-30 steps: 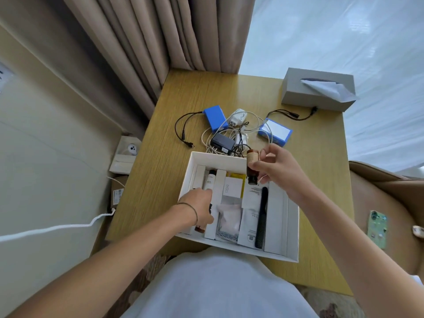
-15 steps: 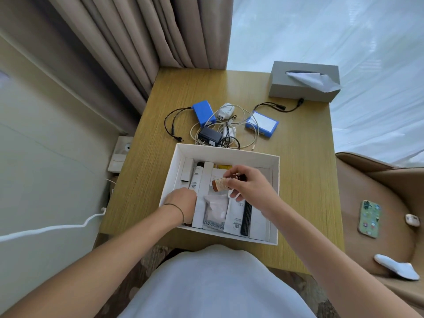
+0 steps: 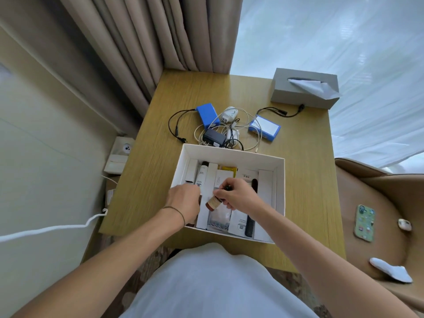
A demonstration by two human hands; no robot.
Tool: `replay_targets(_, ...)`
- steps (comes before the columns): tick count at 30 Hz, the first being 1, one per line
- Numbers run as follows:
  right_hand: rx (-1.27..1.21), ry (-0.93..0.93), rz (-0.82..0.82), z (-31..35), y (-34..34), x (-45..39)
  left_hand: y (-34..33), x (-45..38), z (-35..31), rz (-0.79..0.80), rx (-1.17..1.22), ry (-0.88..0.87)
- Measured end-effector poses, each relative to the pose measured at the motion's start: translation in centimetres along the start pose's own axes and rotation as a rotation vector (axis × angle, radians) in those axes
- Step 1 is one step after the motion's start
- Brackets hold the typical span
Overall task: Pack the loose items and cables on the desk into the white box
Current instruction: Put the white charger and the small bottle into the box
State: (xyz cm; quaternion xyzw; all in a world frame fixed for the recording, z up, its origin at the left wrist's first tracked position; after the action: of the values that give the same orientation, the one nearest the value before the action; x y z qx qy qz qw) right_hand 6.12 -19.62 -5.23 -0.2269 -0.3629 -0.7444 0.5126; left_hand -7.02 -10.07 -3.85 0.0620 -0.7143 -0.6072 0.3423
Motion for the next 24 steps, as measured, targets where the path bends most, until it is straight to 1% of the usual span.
replay_targets(3,0.049,-0.012,-0.01,0.9,-1.6,-1.2,2.4,1.7,1.3,-0.269,0.112,-0.041)
replay_targets(5,0.111,-0.004,-0.021,1.6,-2.6,-1.9,3.8,2.6,2.6,-0.365,0.21,-0.055)
replay_targets(7,0.196,0.01,-0.005,2.3,-3.7,-2.6,4.6,3.1,4.2,-0.416,0.281,-0.036)
replay_targets(11,0.458,0.048,0.018,3.0,-6.0,-3.6,4.6,3.3,7.3,-0.447,0.365,0.028)
replay_targets(15,0.595,0.055,0.03,3.0,-8.1,-4.4,4.0,3.2,9.4,-0.46,0.405,0.08)
replay_targets(17,0.683,0.066,-0.001,2.8,-9.0,-4.6,3.7,3.2,10.0,-0.457,0.423,0.086)
replay_targets(20,0.681,0.072,-0.056,2.6,-9.7,-4.5,3.6,3.2,10.4,-0.427,0.46,0.069)
replay_targets(24,0.661,0.087,-0.081,2.6,-9.6,-4.1,4.1,2.7,9.9,-0.392,0.605,0.004)
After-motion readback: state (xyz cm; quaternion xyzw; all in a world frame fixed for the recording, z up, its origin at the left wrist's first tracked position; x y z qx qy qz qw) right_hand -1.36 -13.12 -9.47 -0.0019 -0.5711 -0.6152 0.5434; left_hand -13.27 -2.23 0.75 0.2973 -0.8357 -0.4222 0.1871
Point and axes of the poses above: each hand's wrist, its own x-axis away from the middle knuckle, its own y-axis out of the back of the hand, z = x × y, the point moved 3 cm from there along -x, towards the middle knuckle, and after that the axes turned 10 degrees about -y, right-handed, at the moved point
